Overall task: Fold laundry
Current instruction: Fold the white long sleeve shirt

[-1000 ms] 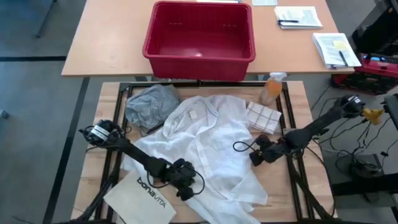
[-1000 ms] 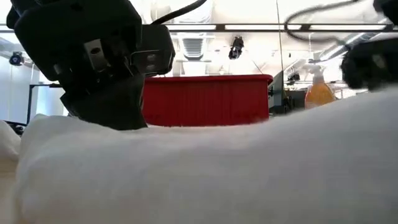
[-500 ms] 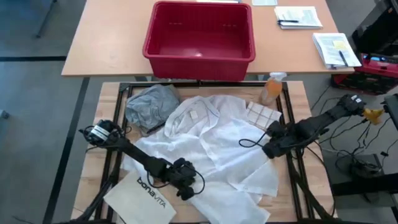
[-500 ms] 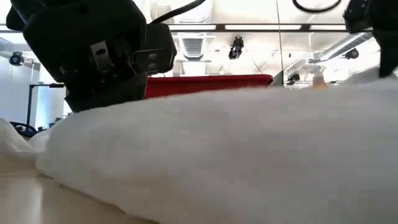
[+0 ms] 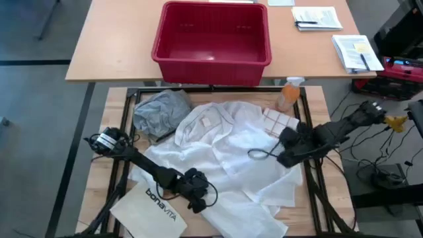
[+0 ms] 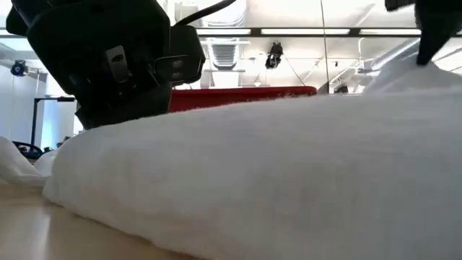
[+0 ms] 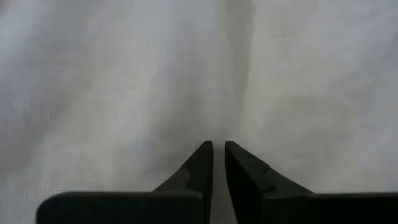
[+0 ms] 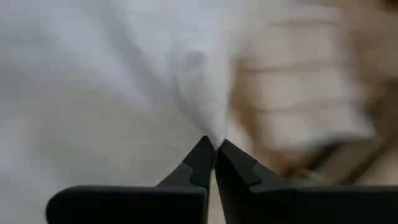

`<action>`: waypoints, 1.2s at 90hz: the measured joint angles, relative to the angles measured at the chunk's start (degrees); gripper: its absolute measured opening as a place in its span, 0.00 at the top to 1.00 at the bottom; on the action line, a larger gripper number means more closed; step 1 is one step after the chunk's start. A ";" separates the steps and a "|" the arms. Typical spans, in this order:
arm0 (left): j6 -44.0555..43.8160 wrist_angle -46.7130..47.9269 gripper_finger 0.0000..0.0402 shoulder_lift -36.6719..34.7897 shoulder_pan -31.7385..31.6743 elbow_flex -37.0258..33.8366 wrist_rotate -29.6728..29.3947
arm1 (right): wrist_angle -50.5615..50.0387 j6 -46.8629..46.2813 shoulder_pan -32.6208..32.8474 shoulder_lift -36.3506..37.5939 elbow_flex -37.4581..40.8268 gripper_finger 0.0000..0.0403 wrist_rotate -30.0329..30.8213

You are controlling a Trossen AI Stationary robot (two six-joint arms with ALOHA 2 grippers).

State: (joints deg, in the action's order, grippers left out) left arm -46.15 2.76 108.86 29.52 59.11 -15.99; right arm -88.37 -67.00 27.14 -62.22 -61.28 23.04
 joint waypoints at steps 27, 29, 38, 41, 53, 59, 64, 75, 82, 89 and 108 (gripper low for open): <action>0.21 0.31 0.94 0.00 0.00 0.00 -0.04 | 19.10 7.49 1.08 0.81 5.32 0.90 -0.34; 0.05 0.47 0.94 0.00 0.00 0.00 -0.04 | 20.45 8.42 1.18 0.82 5.28 0.87 -0.43; -0.52 1.68 0.94 -0.02 0.00 0.01 0.77 | 20.30 10.51 1.24 0.16 4.48 0.68 -0.20; -0.55 2.20 0.94 -0.05 0.00 0.04 1.29 | 18.21 9.73 1.24 0.13 4.41 0.60 -0.08; -0.76 6.21 0.94 -0.41 0.56 0.24 2.46 | 8.38 0.89 1.31 1.10 4.34 0.33 1.42; -0.87 8.74 0.94 -0.56 1.05 0.31 2.57 | 8.49 -1.34 2.15 2.20 4.34 0.24 2.52; -1.87 11.28 0.94 -0.66 1.30 0.42 2.75 | 9.93 -1.43 3.35 3.45 4.34 0.20 2.64; -5.49 17.59 0.94 -0.78 1.44 0.22 3.36 | 16.44 2.26 6.79 5.51 4.31 0.18 2.09; -5.40 17.95 0.94 -1.16 1.49 0.24 3.41 | 21.36 5.31 9.99 6.01 4.31 0.21 1.29; -5.48 18.57 0.94 -1.32 1.46 0.22 3.43 | 27.80 9.21 14.39 5.35 4.68 0.26 0.49; -5.43 16.03 0.94 -2.28 1.46 0.07 3.40 | 42.97 21.73 26.96 -4.91 6.30 0.41 -5.87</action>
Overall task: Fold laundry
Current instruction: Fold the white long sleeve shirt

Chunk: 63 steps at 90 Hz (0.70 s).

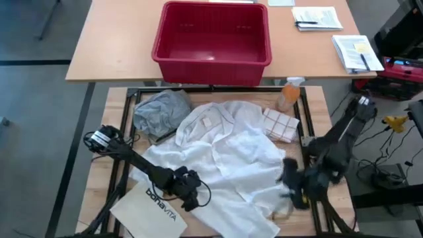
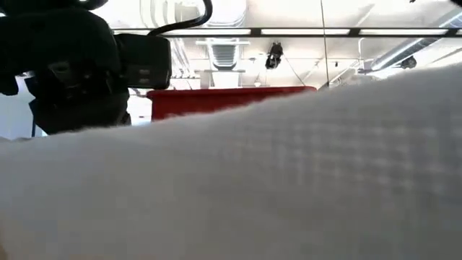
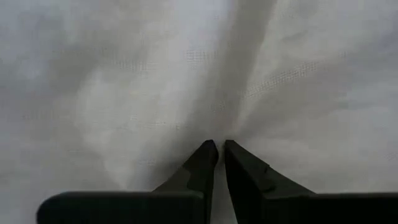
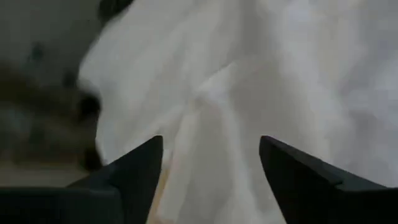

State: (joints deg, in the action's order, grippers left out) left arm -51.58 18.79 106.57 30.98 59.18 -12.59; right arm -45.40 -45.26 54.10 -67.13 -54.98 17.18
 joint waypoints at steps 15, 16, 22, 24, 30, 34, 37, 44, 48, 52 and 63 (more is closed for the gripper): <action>4.65 -0.83 0.94 -1.91 -0.04 -0.28 -0.01 | 6.23 0.25 7.15 -13.01 -0.46 0.50 -7.04; 5.15 -0.83 0.94 -2.03 -0.04 -0.30 0.00 | 6.62 0.08 7.46 -13.95 -0.66 0.51 -7.02; 7.57 -0.95 0.94 -2.96 -0.04 -0.31 -0.01 | 7.38 -1.29 8.79 -18.83 -2.30 0.53 -4.35; 7.97 -1.10 0.94 -3.25 -0.04 -0.31 -0.03 | 7.34 -1.43 9.14 -20.40 -2.84 0.54 -2.91; 8.21 -1.60 0.94 -4.05 0.07 -0.28 -0.27 | 7.12 -1.02 9.40 -24.72 -5.07 0.55 0.07; 8.25 -2.11 0.94 -4.22 0.15 -0.28 -0.34 | 8.44 0.93 9.40 -27.31 -6.61 0.55 0.35; 8.28 -2.47 0.94 -4.34 0.27 -0.28 -0.31 | 9.81 2.78 9.40 -29.22 -7.67 0.55 0.51; 8.88 -3.37 0.94 -5.05 0.49 -0.28 -0.08 | 9.59 5.75 9.34 -34.14 -10.32 0.55 1.17; 9.03 -3.91 0.94 -5.63 0.59 -0.24 -0.08 | 7.51 5.97 9.08 -36.67 -11.73 0.55 1.96; 9.04 -4.09 0.94 -6.20 0.77 -0.22 -0.10 | 5.35 6.30 8.79 -38.66 -13.22 0.55 3.50; 9.27 -5.74 0.94 -6.75 0.81 -0.20 -0.12 | -2.86 4.10 8.74 -40.53 -16.24 0.57 10.88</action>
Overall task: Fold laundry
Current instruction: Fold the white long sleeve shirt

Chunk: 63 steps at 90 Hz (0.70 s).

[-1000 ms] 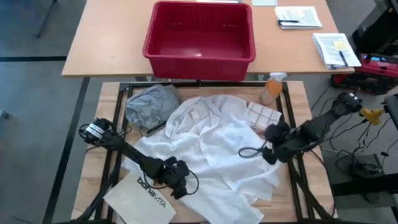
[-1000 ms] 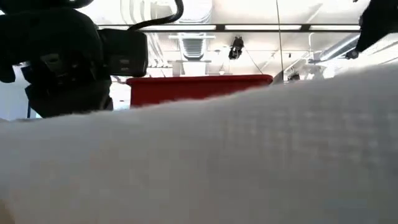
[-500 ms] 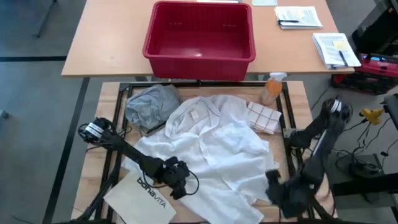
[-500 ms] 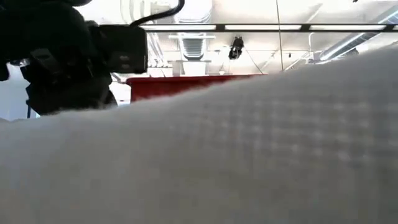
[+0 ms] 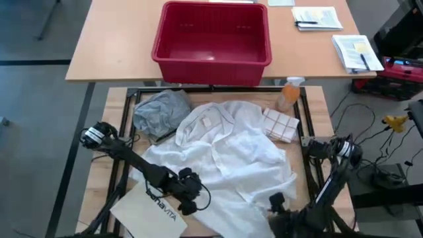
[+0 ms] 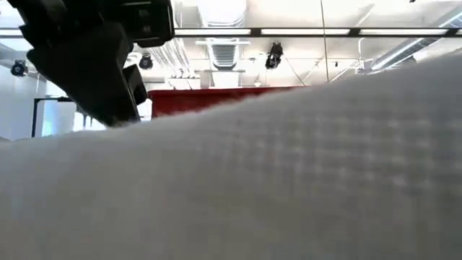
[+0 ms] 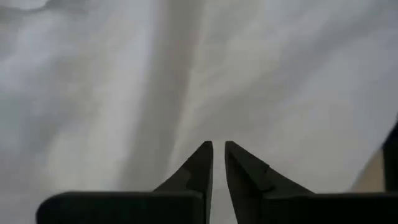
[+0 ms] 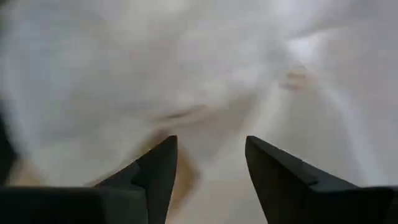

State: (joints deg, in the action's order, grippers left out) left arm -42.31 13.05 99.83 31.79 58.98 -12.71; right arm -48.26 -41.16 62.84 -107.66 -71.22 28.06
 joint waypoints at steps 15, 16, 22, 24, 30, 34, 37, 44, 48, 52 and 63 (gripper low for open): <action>0.32 -4.60 0.94 -0.13 0.00 0.02 -0.68 | 4.74 2.48 1.41 -0.29 1.95 0.61 -0.62; 0.38 -4.82 0.94 -0.13 0.00 0.02 -0.91 | 5.25 2.90 1.48 -0.39 2.20 0.61 -0.71; 0.73 -5.83 0.94 -0.15 -0.02 0.04 -1.84 | 6.75 4.67 1.75 -0.97 3.21 0.63 -1.03; 0.73 -6.04 0.94 -0.15 -0.09 0.04 -2.19 | 6.56 4.76 1.74 -1.02 3.55 0.64 -1.01; 0.69 -6.27 0.94 -0.15 -0.09 0.04 -2.56 | 6.25 5.26 1.49 -1.03 4.10 0.65 -0.78; 0.39 -6.67 0.94 -0.15 -0.09 0.06 -2.56 | 6.60 6.79 1.23 -1.03 4.11 0.66 -0.99; 0.08 -6.73 0.94 -0.16 -0.10 0.07 -2.59 | 6.61 8.05 1.11 -1.01 4.11 0.67 -1.00; -0.16 -6.69 0.94 -0.17 -0.09 0.07 -2.58 | 6.57 9.05 1.06 -1.01 4.11 0.69 -0.98; -0.22 -6.67 0.94 -0.17 -0.10 0.07 -2.58 | 6.53 9.28 1.08 -1.01 4.15 0.69 -0.99; -0.31 -6.71 0.94 -0.17 -0.11 0.09 -2.56 | 6.38 9.49 1.13 -1.01 4.17 0.70 -0.99; -0.38 -6.68 0.94 -0.17 -0.11 0.09 -2.51 | 6.10 10.88 1.17 -1.01 4.22 0.72 -0.97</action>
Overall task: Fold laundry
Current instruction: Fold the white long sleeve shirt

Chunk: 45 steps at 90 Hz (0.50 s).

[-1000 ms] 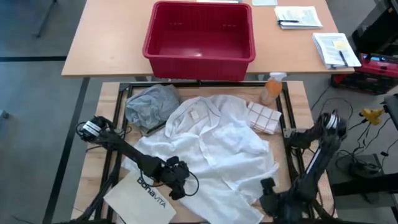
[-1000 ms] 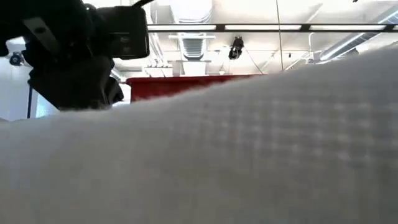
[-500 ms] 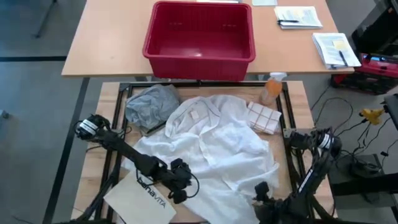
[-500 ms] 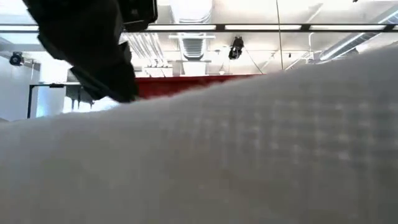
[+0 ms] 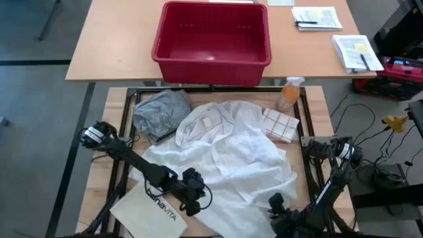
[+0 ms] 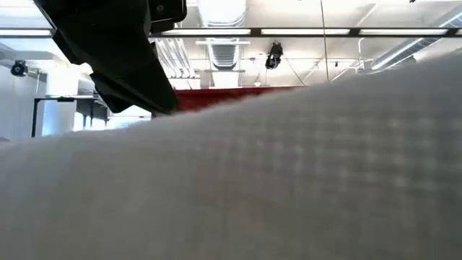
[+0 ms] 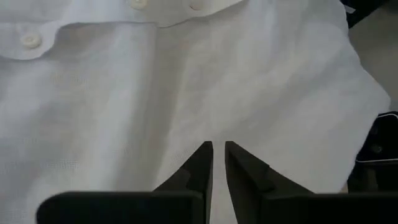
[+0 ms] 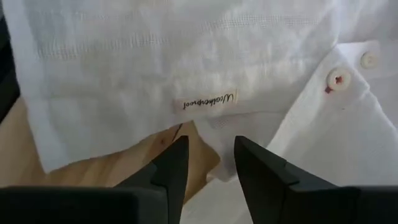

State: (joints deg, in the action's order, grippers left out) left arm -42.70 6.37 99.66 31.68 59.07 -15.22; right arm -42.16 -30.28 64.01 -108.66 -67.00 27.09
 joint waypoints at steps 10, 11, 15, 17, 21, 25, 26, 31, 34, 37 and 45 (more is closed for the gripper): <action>0.00 -0.01 0.94 0.00 0.00 0.00 0.02 | -1.06 0.10 -0.27 0.00 0.09 0.73 1.20; 0.00 0.00 0.94 0.00 0.00 0.00 0.02 | -1.14 0.13 -0.33 0.00 0.13 0.73 1.34; 0.00 0.00 0.94 0.00 0.00 0.00 0.04 | -1.26 0.60 -0.55 -0.01 0.38 0.74 1.46; 0.00 -0.01 0.94 0.00 0.00 0.00 0.06 | -1.23 0.88 -0.63 -0.07 0.52 0.74 1.48; 0.00 0.00 0.94 0.00 0.00 0.02 0.13 | -1.12 0.93 -0.71 -0.15 0.93 0.74 1.44; -0.02 -0.03 0.94 0.00 0.00 0.02 0.16 | -1.11 1.06 -0.72 -0.22 1.34 0.75 1.46; -0.02 -0.04 0.94 0.00 0.00 0.02 0.17 | -1.14 1.23 -0.71 -0.22 1.41 0.75 1.44; -0.02 -0.19 0.94 0.00 0.00 0.02 0.17 | -1.20 2.06 -0.66 -0.22 1.51 0.75 1.46; -0.02 -0.24 0.94 0.00 0.00 0.02 0.17 | -1.02 2.85 -0.66 -0.22 1.51 0.76 1.44; -0.02 -0.28 0.94 0.00 0.00 0.04 0.17 | -0.95 3.50 -0.63 -0.22 1.51 0.76 1.44; -0.02 -0.37 0.94 0.00 0.00 0.04 0.17 | -0.77 4.92 -0.66 -0.22 1.90 0.78 1.45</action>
State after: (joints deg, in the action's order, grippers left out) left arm -42.72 6.00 99.66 31.68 59.11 -15.05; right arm -42.93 -25.37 63.35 -108.88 -65.10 28.54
